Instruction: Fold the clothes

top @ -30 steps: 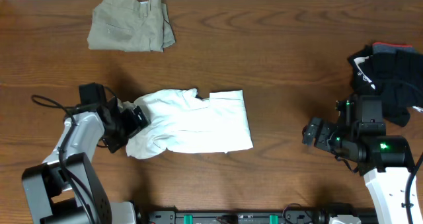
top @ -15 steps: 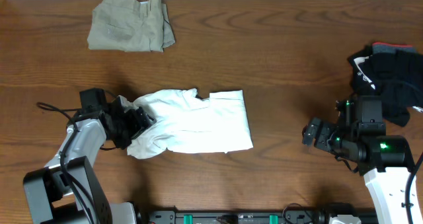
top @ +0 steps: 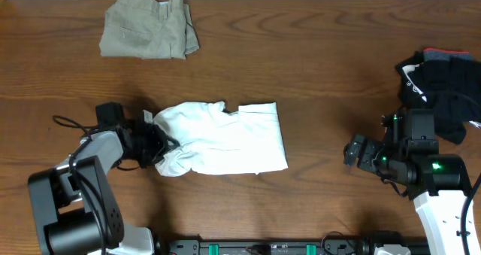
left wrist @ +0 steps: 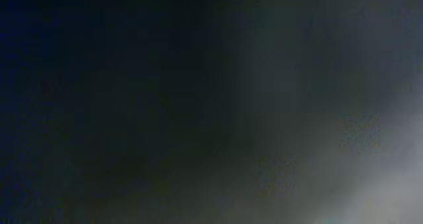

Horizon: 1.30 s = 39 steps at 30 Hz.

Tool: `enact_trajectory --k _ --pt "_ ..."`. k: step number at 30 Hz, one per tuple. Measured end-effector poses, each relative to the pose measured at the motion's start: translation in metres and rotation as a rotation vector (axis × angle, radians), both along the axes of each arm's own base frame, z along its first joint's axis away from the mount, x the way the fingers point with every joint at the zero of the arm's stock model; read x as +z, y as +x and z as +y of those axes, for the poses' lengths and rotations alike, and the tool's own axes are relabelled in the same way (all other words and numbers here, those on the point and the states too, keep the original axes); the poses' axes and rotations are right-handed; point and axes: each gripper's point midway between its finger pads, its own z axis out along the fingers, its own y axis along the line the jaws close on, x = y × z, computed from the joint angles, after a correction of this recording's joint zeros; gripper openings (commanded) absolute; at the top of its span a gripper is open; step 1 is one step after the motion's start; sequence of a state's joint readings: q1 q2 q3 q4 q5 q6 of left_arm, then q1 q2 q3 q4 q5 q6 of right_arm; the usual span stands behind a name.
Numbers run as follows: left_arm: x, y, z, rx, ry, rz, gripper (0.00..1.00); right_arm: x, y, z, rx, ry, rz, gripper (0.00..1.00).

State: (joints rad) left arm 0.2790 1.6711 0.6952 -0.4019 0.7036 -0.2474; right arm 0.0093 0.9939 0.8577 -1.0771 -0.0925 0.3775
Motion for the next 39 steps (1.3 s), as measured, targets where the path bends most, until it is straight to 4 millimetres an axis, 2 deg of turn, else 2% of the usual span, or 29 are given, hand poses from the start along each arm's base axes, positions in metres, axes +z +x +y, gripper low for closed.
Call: enact_trajectory --k 6,12,15,19,23,28,33,39 --pt "0.001 -0.003 -0.001 -0.005 -0.002 0.012 0.06 0.000 0.000 0.000 0.000 0.000 0.000 0.99" --pt "0.005 -0.024 0.009 -0.004 0.078 0.148 0.07 0.001 0.002 0.000 0.000 0.000 -0.008 0.99" --pt "0.017 -0.025 0.021 -0.001 0.152 0.173 0.06 0.003 0.007 0.000 0.000 0.001 -0.029 0.99" --pt "0.045 -0.017 0.037 0.017 0.263 0.157 0.06 0.006 0.013 0.005 0.011 0.027 -0.059 0.99" --pt "0.065 -0.014 0.041 0.000 0.367 0.157 0.06 0.005 0.020 0.014 0.034 0.064 -0.066 0.99" --pt "0.068 -0.018 0.027 -0.078 0.468 0.178 0.06 -0.007 0.025 0.033 0.107 0.086 -0.020 0.99" --pt "0.066 -0.026 0.004 -0.166 0.571 0.194 0.06 -0.028 0.032 0.062 0.202 0.095 0.040 0.96" --pt "0.066 -0.034 -0.026 -0.256 0.641 0.173 0.06 -0.059 0.043 0.113 0.307 0.144 0.089 0.91"
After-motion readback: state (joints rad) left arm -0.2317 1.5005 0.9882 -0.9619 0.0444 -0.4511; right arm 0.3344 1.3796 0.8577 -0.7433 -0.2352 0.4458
